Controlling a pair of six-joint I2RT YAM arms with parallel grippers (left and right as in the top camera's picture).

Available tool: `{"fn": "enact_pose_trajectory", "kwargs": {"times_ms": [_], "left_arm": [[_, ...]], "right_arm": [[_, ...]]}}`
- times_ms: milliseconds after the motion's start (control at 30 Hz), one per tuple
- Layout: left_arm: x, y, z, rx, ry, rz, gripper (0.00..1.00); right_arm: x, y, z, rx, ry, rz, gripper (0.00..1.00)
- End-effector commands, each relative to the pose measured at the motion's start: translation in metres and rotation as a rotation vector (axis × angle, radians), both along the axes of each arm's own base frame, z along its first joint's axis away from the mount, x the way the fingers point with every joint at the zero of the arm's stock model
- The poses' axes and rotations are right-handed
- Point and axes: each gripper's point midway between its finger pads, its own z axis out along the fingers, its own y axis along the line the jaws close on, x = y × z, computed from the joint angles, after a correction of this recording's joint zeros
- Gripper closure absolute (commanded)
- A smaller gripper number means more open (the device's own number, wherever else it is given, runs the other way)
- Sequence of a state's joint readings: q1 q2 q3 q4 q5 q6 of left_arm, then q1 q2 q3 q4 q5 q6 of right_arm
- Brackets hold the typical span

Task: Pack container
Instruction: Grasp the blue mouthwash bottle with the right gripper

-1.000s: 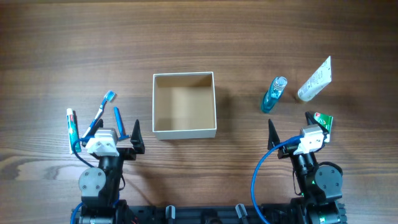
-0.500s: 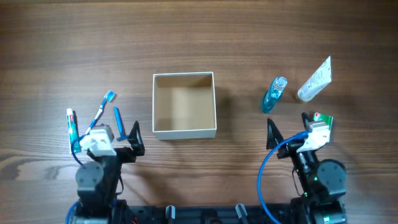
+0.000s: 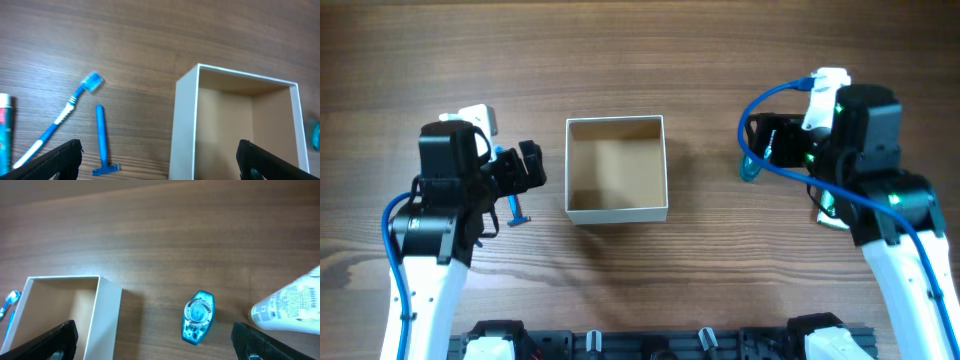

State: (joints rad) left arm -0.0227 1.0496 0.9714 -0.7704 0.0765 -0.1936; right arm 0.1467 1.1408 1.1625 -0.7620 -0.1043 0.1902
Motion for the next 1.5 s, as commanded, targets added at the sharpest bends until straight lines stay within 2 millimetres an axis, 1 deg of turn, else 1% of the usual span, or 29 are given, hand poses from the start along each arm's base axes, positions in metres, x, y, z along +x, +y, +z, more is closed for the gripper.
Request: {"fn": "enact_pose_trajectory", "kwargs": {"times_ms": [0,33,100,133,267,333,433,467,533,567,667,833,1000,1167,1200,1267,1300,1333,1400,1467], "left_arm": [[0.004,-0.009,0.003,-0.058,0.009,-0.029,0.00],[0.004,-0.009,0.003,-0.058,0.009,-0.029,0.00],[0.004,-0.009,0.003,-0.058,0.009,-0.028,0.00],[0.004,-0.009,0.003,-0.057,0.008,-0.029,0.00],[0.004,-0.009,0.003,-0.058,0.009,-0.028,0.00],[0.004,-0.009,0.003,-0.058,0.009,-0.028,0.00],[0.004,-0.009,0.003,-0.057,0.009,-0.029,0.00],[0.004,-0.009,0.003,-0.058,0.009,-0.028,0.00],[0.004,-0.009,0.003,-0.057,0.008,-0.028,0.00],[0.004,-0.009,0.003,-0.057,0.008,-0.028,0.00],[0.004,-0.009,0.003,-0.057,0.008,-0.028,0.00],[0.004,-0.009,0.003,-0.057,0.008,-0.029,0.00],[0.004,-0.009,0.003,-0.057,0.008,-0.029,0.00],[0.004,-0.009,0.003,-0.057,0.008,-0.028,0.00],[0.004,-0.009,0.003,-0.057,0.008,-0.028,0.00],[0.004,-0.009,0.003,-0.057,0.008,-0.029,0.00],[0.004,-0.009,0.003,-0.057,0.008,-0.029,0.00],[0.004,-0.009,0.003,-0.057,0.008,-0.029,0.00],[0.004,-0.009,0.003,-0.057,0.008,-0.029,0.00],[0.004,-0.009,0.003,-0.057,0.008,-0.029,0.00]], "right_arm": [[0.017,-0.017,-0.013,-0.013,0.044,-0.145,0.00],[0.021,-0.020,-0.021,-0.012,0.068,-0.181,0.00],[0.027,-0.022,-0.043,0.003,0.142,-0.234,0.00],[0.030,-0.021,-0.056,0.016,0.184,-0.259,0.00],[0.037,-0.020,-0.097,0.036,0.309,-0.326,0.00],[0.039,-0.020,-0.112,0.037,0.352,-0.346,0.00],[0.040,-0.020,-0.128,0.038,0.398,-0.368,0.00],[0.040,-0.020,-0.129,0.036,0.401,-0.367,0.01],[0.039,-0.020,-0.132,0.031,0.410,-0.366,0.06],[0.038,-0.020,-0.133,0.030,0.412,-0.367,0.15],[0.036,-0.030,-0.135,-0.013,0.411,-0.399,0.30],[0.032,-0.039,-0.138,-0.063,0.414,-0.428,0.30],[0.032,-0.039,-0.139,-0.070,0.416,-0.418,0.31],[0.032,-0.037,-0.150,-0.088,0.448,-0.389,0.32],[0.032,-0.037,-0.151,-0.089,0.452,-0.389,0.35],[0.032,-0.037,-0.152,-0.089,0.455,-0.391,0.44],[0.032,-0.037,-0.152,-0.089,0.455,-0.391,0.50],[0.032,-0.037,-0.152,-0.089,0.455,-0.391,0.59],[0.032,-0.037,-0.152,-0.088,0.453,-0.391,0.67],[0.033,-0.037,-0.152,-0.088,0.451,-0.391,0.70]]}}
